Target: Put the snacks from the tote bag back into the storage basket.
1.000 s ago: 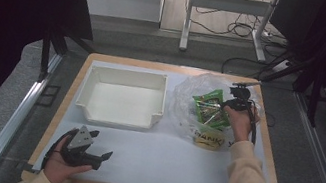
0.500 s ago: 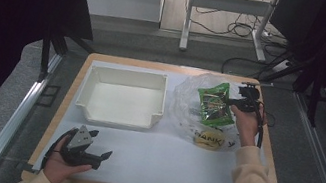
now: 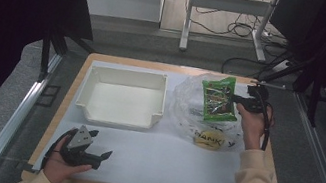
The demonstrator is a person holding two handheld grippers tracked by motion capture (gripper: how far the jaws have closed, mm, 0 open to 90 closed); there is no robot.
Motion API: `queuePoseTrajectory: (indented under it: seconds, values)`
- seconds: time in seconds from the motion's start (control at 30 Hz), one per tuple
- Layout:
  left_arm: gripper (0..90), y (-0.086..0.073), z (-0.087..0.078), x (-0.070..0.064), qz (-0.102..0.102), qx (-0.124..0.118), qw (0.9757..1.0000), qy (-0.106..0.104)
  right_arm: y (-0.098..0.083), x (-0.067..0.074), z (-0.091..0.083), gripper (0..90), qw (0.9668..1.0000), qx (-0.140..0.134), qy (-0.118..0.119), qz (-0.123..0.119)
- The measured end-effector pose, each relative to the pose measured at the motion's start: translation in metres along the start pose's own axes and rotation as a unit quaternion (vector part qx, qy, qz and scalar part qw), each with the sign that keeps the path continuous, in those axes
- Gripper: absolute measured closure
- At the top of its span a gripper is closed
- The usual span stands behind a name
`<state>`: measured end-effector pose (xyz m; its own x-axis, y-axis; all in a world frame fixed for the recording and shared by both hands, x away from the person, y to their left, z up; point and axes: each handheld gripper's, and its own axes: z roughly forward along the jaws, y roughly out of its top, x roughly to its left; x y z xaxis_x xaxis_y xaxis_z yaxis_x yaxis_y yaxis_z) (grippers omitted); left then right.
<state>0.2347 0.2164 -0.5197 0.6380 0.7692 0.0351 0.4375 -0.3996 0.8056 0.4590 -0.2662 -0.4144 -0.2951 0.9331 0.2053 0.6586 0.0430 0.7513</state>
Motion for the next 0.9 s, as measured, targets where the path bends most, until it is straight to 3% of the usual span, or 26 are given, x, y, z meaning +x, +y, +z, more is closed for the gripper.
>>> queuePoseTrajectory:
  seconds: [0.47,0.73,0.9]
  values:
    - [14.4,0.0,0.001,0.0,0.0,0.001,1.0,0.001,0.002,0.005,-0.016,90.0,0.999,-0.04,0.02,0.002]
    - [14.5,0.0,0.0,0.0,-0.001,0.001,1.0,0.001,0.004,0.011,-0.024,90.0,0.9966,-0.061,0.052,0.018]
    - [14.5,0.0,0.0,0.0,-0.001,0.001,1.0,0.002,0.008,0.018,-0.032,90.0,0.9954,-0.075,0.059,0.013]
